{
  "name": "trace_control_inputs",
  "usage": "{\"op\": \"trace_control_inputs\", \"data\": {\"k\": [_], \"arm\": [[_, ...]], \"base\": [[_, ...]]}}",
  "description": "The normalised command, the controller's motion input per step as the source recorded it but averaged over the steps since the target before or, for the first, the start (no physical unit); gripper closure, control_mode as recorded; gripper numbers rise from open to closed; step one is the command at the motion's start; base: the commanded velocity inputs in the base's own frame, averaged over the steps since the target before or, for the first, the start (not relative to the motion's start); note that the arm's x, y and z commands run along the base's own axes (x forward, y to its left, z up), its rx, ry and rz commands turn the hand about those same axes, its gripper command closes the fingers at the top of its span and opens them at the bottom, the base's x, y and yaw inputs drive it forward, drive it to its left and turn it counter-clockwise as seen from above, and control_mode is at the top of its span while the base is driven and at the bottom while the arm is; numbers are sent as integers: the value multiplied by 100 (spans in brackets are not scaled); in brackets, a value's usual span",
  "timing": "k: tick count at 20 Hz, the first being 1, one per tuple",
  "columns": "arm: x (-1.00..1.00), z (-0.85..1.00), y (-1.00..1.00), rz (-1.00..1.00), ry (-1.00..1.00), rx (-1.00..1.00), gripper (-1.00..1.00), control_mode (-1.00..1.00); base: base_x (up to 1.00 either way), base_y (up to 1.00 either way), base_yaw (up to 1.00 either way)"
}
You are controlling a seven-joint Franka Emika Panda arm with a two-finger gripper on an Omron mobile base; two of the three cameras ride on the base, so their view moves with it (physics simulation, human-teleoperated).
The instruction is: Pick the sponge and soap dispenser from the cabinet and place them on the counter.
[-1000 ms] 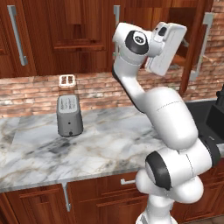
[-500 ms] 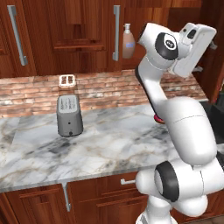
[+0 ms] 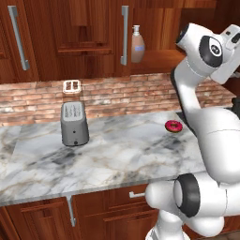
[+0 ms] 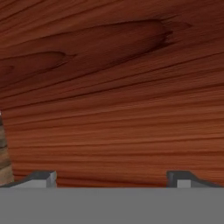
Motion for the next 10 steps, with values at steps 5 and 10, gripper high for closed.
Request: {"op": "trace_control_inputs", "data": {"k": [5,10], "arm": [[0,0,-51,0,0,7,-100,-100],[0,0,-34,0,0,9,-100,-100]], "base": [[0,0,0],[0,0,0]]}}
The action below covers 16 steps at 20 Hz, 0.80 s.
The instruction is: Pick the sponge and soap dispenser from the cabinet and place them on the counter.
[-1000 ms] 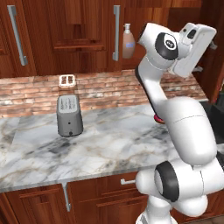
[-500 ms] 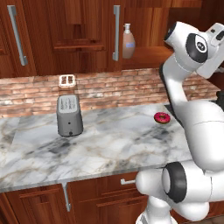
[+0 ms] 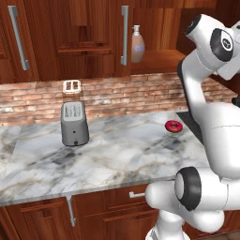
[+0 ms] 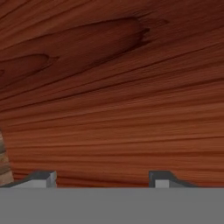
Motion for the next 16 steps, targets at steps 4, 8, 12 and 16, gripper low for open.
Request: {"op": "trace_control_inputs", "data": {"k": [4,8,12,16], "arm": [[0,0,-20,1,0,8,-100,-100],[-3,-1,0,5,-6,14,-100,-100],[-8,-9,1,4,-3,14,-100,-100],[-1,-19,29,0,0,10,-100,-100]], "base": [[0,0,0],[0,0,0],[0,0,0],[0,0,0]]}}
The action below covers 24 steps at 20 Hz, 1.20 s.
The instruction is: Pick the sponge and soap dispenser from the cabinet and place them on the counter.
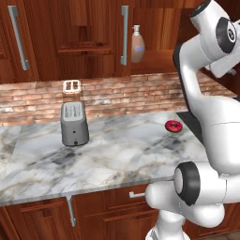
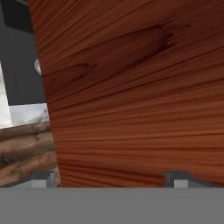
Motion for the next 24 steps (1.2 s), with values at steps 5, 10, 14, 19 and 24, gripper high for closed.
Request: {"op": "trace_control_inputs", "data": {"k": [5,10,14,19,24], "arm": [[-18,-26,33,0,-4,11,-100,-100],[-12,-17,42,1,-6,14,-100,-100],[-4,0,29,8,-8,15,-100,-100],[-18,0,12,10,-18,15,-100,-100],[-26,-1,1,11,-23,15,-100,-100]], "base": [[0,0,0],[0,0,0],[0,0,0],[0,0,0],[0,0,0]]}}
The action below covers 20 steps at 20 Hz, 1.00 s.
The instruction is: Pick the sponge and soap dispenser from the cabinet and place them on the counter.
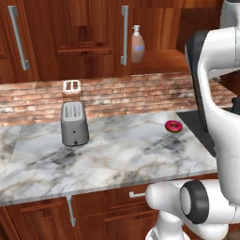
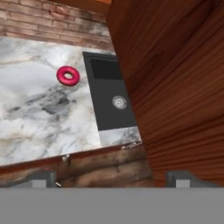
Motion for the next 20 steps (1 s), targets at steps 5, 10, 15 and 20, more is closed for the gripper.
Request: {"op": "trace_control_inputs", "data": {"k": [5,10,15,20], "arm": [[-20,-2,2,8,-22,14,-100,-100],[-33,0,20,5,-15,6,-100,-100],[-39,0,42,4,-17,0,-100,-100],[-37,0,33,8,-18,3,-100,-100]], "base": [[0,0,0],[0,0,0],[0,0,0],[0,0,0]]}}
